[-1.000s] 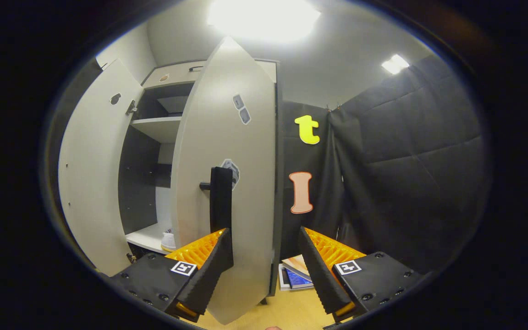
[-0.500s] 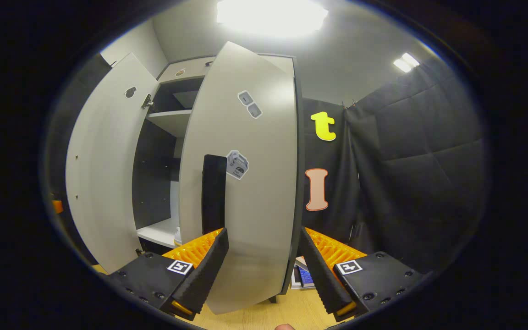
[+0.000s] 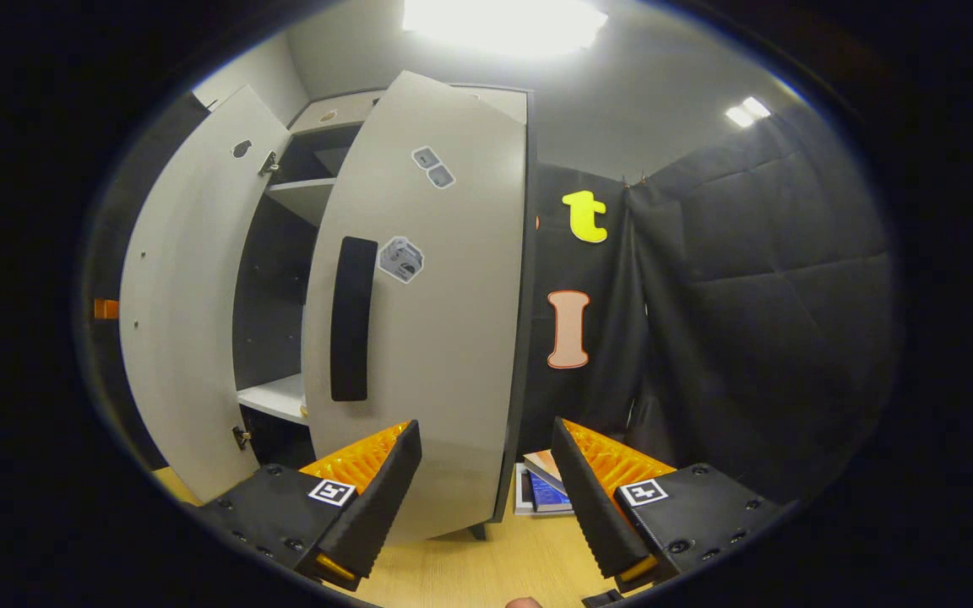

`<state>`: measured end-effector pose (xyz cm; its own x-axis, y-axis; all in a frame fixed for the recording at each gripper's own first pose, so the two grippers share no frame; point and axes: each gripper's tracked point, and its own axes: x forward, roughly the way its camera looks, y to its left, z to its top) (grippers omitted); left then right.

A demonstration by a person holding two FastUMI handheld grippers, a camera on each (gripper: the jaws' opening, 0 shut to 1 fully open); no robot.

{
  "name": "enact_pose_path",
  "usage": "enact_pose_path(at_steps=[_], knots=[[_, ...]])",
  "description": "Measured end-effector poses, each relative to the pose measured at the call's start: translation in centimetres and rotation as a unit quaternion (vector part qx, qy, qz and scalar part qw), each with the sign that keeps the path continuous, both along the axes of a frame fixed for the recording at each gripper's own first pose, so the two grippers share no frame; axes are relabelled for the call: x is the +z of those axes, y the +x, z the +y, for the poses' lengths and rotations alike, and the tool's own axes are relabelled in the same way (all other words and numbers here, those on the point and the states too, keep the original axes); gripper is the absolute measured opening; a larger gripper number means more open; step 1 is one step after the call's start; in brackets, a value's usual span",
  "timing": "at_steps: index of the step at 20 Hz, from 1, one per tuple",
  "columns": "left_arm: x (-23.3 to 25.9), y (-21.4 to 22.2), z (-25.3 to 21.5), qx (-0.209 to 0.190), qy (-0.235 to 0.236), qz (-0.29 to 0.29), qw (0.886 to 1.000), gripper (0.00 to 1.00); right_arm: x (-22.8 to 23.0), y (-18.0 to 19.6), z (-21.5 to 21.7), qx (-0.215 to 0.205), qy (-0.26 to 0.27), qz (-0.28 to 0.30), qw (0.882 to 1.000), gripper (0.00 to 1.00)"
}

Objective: Grab one shoe with the right hand and put it into the shoe cabinet, grab the other shoe with the left hand and put it into the shoe cabinet; then close the right door with the right hand and the left door with the left hand.

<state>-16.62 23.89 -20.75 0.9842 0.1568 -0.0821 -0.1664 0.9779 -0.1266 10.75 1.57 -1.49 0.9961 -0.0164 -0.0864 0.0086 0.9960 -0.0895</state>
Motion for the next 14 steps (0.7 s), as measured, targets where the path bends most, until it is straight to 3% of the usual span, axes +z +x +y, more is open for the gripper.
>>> enact_pose_path(at_steps=[3,8,14], knots=[[0.0,0.7,-1.2,-0.011,0.001,-0.001,1.000,0.80,-0.8,-0.1,-0.8,-0.004,0.001,0.009,1.000,0.98],[0.6,0.8,-2.0,-0.003,0.041,-0.014,0.999,0.79,-2.5,0.0,-1.2,-0.006,0.014,0.023,1.000,0.98],[0.9,0.3,-4.0,-0.014,0.028,-0.016,0.999,0.75,-3.9,0.1,0.9,0.016,0.024,0.033,0.999,0.96]])
